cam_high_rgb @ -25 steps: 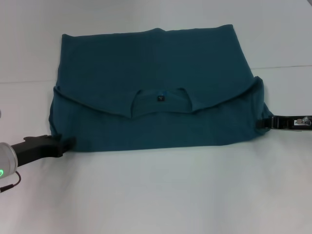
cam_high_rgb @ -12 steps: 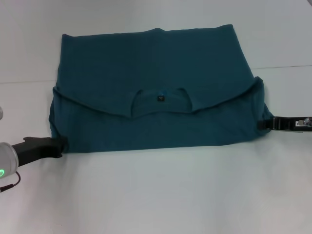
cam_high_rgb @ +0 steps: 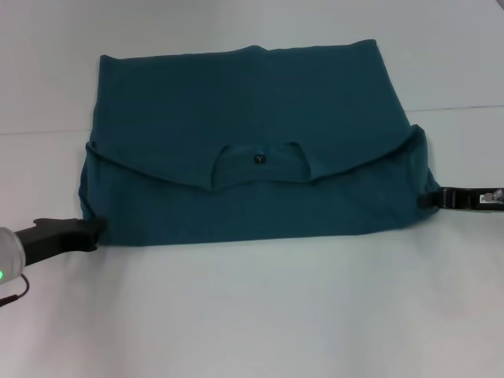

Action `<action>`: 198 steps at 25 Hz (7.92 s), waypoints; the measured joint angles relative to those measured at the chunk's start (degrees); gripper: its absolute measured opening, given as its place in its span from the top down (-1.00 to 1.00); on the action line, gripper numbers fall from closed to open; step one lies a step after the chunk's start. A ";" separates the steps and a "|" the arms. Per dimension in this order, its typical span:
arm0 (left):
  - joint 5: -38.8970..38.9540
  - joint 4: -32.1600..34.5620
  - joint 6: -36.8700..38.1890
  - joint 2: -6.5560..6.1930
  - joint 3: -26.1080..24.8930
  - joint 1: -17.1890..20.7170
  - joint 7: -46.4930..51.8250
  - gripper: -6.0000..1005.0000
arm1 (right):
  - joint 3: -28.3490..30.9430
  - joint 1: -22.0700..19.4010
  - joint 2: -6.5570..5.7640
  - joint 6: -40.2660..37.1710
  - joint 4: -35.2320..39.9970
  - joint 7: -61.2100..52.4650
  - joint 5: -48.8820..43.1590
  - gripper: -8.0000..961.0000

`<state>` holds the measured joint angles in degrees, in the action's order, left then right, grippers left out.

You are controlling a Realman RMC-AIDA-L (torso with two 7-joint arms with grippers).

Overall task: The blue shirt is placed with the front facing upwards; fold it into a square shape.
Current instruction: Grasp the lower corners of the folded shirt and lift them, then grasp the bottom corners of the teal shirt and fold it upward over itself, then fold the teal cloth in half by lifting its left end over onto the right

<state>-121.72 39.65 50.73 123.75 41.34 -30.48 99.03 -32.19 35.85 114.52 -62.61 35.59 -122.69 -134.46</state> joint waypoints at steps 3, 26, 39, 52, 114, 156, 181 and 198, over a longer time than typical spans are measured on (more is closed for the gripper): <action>-0.06 1.41 0.78 -0.03 0.05 0.84 1.09 0.99 | -0.01 -0.14 -0.18 -0.25 0.00 0.10 0.36 0.97; -2.46 13.11 21.15 -0.33 -2.08 8.18 7.77 0.99 | 0.43 -10.38 -0.29 -16.70 8.79 9.60 5.39 0.97; -3.35 18.52 46.93 -0.03 -11.29 13.66 8.08 0.99 | 1.99 -16.80 -0.38 -29.38 10.61 19.59 5.61 0.97; -11.05 18.86 58.62 -0.08 -16.58 15.33 5.18 0.99 | 3.18 -24.06 0.24 -38.07 13.06 24.51 4.46 0.97; -9.60 2.20 30.56 -4.80 -23.97 -5.78 8.80 0.96 | 20.40 -6.97 0.86 -22.16 8.50 25.29 1.15 0.97; -3.04 -11.61 -17.36 -1.99 -15.80 -19.68 3.13 0.88 | 7.92 12.44 1.91 33.44 -11.24 33.79 8.61 0.93; 4.23 -6.26 -7.10 -1.43 -15.62 -10.79 3.22 -0.41 | 7.73 2.26 1.55 14.71 -3.71 30.99 19.63 -0.55; 2.91 -0.12 5.83 -1.12 -14.36 -0.46 4.23 -0.50 | 7.69 -9.30 -3.12 -12.00 5.74 9.71 15.36 -0.81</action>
<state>-118.81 39.53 56.56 122.63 26.98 -30.94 103.26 -24.50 26.56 111.40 -74.61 41.33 -112.98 -119.10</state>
